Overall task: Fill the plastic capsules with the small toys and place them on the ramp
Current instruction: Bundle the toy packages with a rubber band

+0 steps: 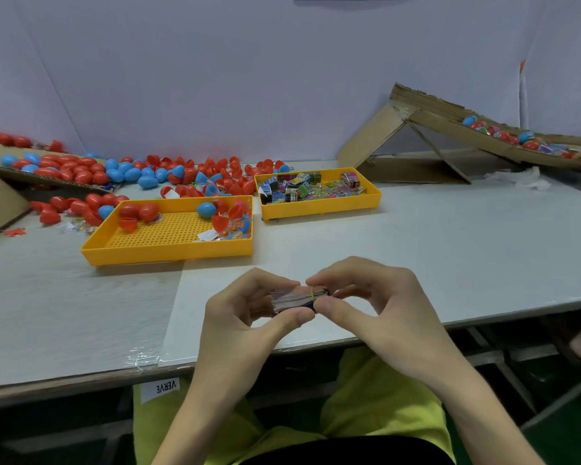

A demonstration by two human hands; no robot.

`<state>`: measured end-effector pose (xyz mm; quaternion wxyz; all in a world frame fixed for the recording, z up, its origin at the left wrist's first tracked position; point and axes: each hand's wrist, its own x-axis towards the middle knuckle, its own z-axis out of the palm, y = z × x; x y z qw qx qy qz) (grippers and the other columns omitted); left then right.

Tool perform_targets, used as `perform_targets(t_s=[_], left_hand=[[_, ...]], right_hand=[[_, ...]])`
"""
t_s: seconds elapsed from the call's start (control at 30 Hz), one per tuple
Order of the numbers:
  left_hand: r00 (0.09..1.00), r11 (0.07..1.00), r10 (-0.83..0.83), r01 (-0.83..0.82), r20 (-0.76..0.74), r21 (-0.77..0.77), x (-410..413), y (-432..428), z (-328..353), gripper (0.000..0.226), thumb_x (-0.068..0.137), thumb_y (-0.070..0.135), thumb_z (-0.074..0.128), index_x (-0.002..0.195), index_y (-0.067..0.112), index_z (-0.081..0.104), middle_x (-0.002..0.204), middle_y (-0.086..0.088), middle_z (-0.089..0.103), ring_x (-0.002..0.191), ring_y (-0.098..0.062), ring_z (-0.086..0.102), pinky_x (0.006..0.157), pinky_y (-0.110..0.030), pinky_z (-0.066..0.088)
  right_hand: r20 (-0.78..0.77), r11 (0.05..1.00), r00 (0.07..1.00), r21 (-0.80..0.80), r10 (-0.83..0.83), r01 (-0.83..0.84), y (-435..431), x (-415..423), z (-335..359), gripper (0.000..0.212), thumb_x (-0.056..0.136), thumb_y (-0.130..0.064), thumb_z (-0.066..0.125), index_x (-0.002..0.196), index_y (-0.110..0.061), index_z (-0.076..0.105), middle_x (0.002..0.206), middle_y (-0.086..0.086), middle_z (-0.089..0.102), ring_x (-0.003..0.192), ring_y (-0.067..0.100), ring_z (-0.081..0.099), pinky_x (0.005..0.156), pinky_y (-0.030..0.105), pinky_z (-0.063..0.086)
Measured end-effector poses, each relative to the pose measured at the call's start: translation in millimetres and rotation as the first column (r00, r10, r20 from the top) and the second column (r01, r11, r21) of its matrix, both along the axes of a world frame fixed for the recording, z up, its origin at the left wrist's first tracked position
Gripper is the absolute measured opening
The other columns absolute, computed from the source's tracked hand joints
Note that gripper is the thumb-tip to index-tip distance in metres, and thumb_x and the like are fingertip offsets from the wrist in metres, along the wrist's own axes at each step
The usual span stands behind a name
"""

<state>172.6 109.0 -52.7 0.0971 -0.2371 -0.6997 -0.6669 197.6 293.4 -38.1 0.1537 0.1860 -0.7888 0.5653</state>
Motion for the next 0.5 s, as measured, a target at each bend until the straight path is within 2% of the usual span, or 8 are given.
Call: perform_targets(t_s=[0.07,0.2,0.37,0.43,0.5], left_hand=[[1.000,1.000,0.005,-0.005,0.001,0.003,0.4,-0.1,-0.6,0.026,0.068,0.039,0.081,0.090,0.031,0.071,0.086,0.009,0.077,0.077,-0.012,0.074,0.066,-0.018,0.056],[1.000,1.000,0.003,-0.003,0.006,0.023,-0.7,-0.9,0.4,0.026,0.067,0.038,0.081,0.089,0.029,0.070,0.086,0.009,0.076,0.078,-0.009,0.073,0.066,-0.016,0.055],[0.999,0.995,-0.053,0.054,0.007,-0.079,-0.2,-5.1,2.2,0.032,0.068,0.046,0.079,0.096,0.036,0.069,0.093,0.008,0.073,0.093,-0.018,0.070,0.075,-0.018,0.052],[0.998,0.986,-0.063,0.062,-0.003,-0.156,1.1,-5.0,3.0,0.035,0.070,0.052,0.076,0.104,0.043,0.069,0.096,0.010,0.073,0.098,-0.017,0.067,0.079,-0.015,0.050],[0.997,0.986,-0.070,0.068,-0.010,-0.154,2.6,-3.3,4.9,0.033,0.073,0.050,0.075,0.104,0.043,0.073,0.096,0.012,0.074,0.098,-0.014,0.068,0.078,-0.014,0.051]], right_hand=[[0.002,0.999,1.000,-0.045,-0.006,0.006,1.0,-0.6,-1.1,0.022,0.082,-0.021,0.076,0.101,-0.030,0.077,0.097,-0.008,0.074,0.096,0.017,0.070,0.081,0.019,0.053],[0.028,1.000,1.000,-0.015,0.003,-0.002,2.4,-1.1,-0.4,0.019,0.081,-0.029,0.076,0.100,-0.031,0.076,0.095,-0.012,0.076,0.093,0.013,0.072,0.083,0.022,0.055],[-0.075,0.991,0.993,0.095,-0.087,0.094,2.0,4.4,3.7,0.014,0.080,-0.022,0.078,0.094,-0.027,0.079,0.088,-0.015,0.075,0.086,0.013,0.071,0.077,0.022,0.055],[-0.127,0.982,0.987,0.146,-0.100,0.118,0.2,7.2,3.4,0.015,0.078,-0.020,0.080,0.092,-0.027,0.080,0.084,-0.015,0.074,0.082,0.012,0.070,0.074,0.020,0.053],[-0.173,0.976,0.979,0.168,-0.107,0.137,-1.5,8.9,3.2,0.014,0.077,-0.022,0.080,0.090,-0.025,0.081,0.082,-0.015,0.074,0.079,0.010,0.070,0.072,0.019,0.052]])
